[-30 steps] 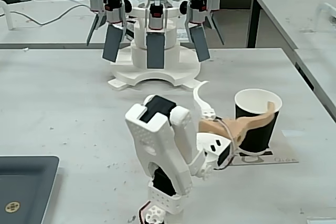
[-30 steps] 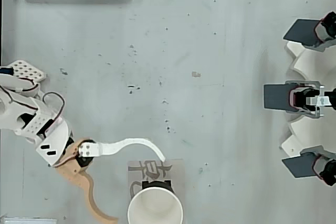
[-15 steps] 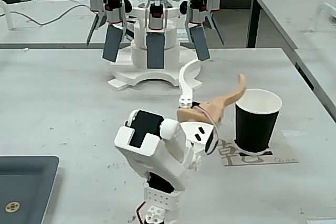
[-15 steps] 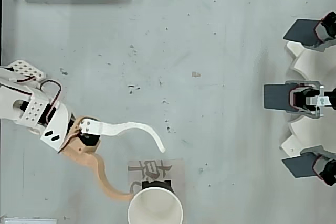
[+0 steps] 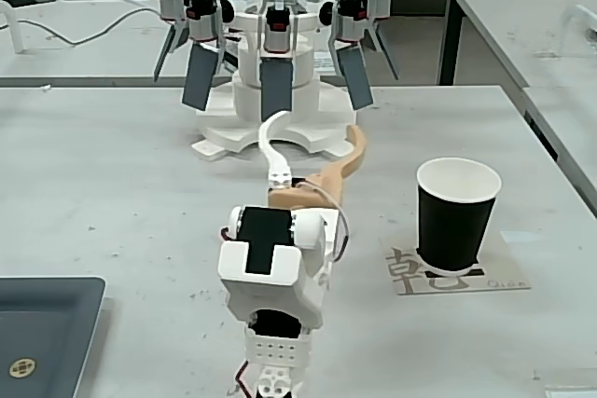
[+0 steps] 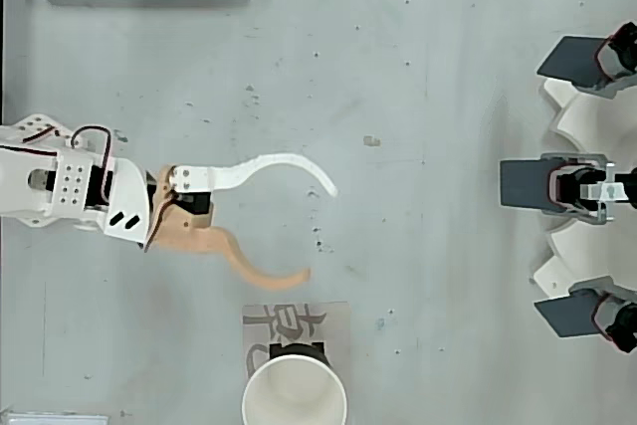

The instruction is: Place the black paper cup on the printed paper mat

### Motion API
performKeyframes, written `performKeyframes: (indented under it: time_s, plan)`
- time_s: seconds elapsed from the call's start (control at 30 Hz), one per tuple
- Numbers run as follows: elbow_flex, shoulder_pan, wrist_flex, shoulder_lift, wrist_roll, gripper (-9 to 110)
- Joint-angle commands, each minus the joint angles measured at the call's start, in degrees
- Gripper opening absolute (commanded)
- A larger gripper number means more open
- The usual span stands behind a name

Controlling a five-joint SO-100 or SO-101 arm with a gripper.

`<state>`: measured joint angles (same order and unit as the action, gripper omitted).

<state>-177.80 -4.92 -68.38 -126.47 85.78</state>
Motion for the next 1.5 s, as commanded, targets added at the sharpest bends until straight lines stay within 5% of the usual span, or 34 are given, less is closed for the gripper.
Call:
performKeyframes:
  time_s: [0.0,1.47]
  plan:
    - [3.0,2.2,0.4,2.5,0.5,20]
    - [61.9,8.8,16.0,47.5,1.8,13]
